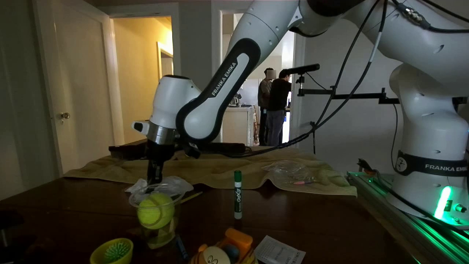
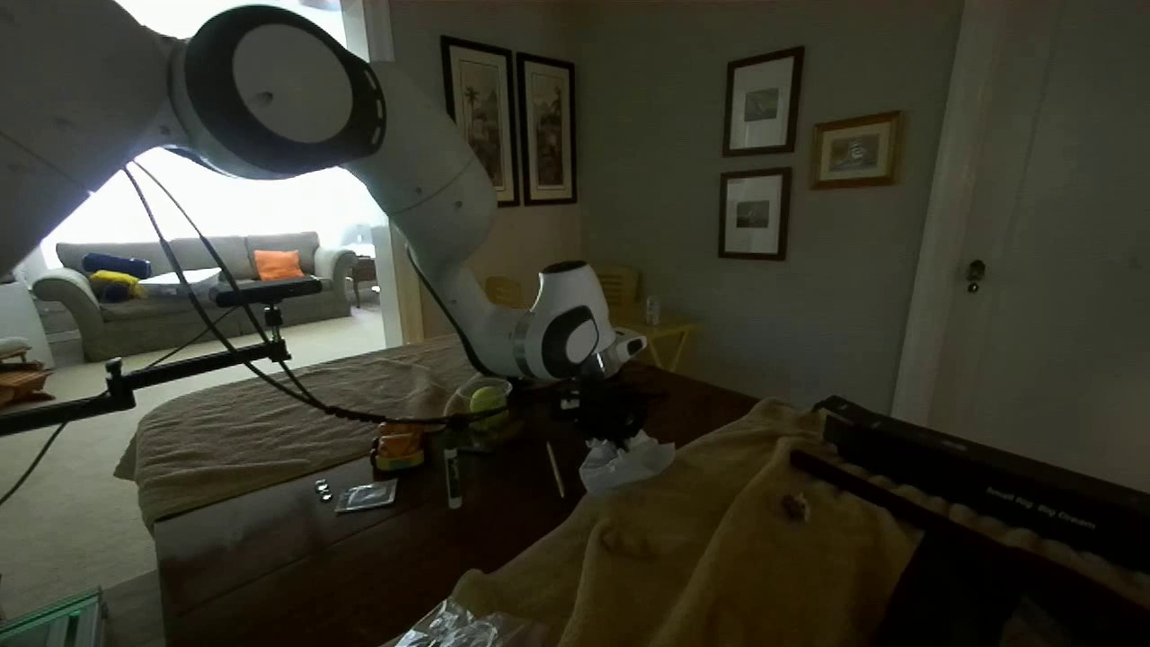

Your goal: Use the paper towel to wipe the table

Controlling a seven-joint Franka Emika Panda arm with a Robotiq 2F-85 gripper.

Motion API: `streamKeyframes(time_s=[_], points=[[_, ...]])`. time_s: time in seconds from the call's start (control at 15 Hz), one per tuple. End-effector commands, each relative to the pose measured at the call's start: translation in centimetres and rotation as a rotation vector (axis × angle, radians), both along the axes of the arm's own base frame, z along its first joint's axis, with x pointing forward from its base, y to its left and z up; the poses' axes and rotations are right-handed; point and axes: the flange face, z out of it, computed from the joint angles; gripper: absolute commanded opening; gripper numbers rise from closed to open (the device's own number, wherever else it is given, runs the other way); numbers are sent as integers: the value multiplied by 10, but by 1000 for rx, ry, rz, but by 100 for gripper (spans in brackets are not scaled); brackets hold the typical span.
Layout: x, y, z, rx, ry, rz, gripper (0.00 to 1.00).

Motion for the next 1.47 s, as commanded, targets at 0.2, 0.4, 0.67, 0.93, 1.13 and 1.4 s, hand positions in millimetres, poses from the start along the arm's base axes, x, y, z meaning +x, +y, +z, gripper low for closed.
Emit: streamKeyframes(time_s=[0.2, 0.4, 0.67, 0.93, 1.13, 1.4], points=[[-1, 17, -16, 21, 15, 27, 0], [-2, 29, -14, 43, 18, 44, 0], [-9, 40, -7, 26, 18, 51, 0], [-22, 37, 18, -4, 38, 6, 0], [-41, 41, 42, -11, 59, 18, 0], [-64, 40, 92, -24, 10, 38, 0]])
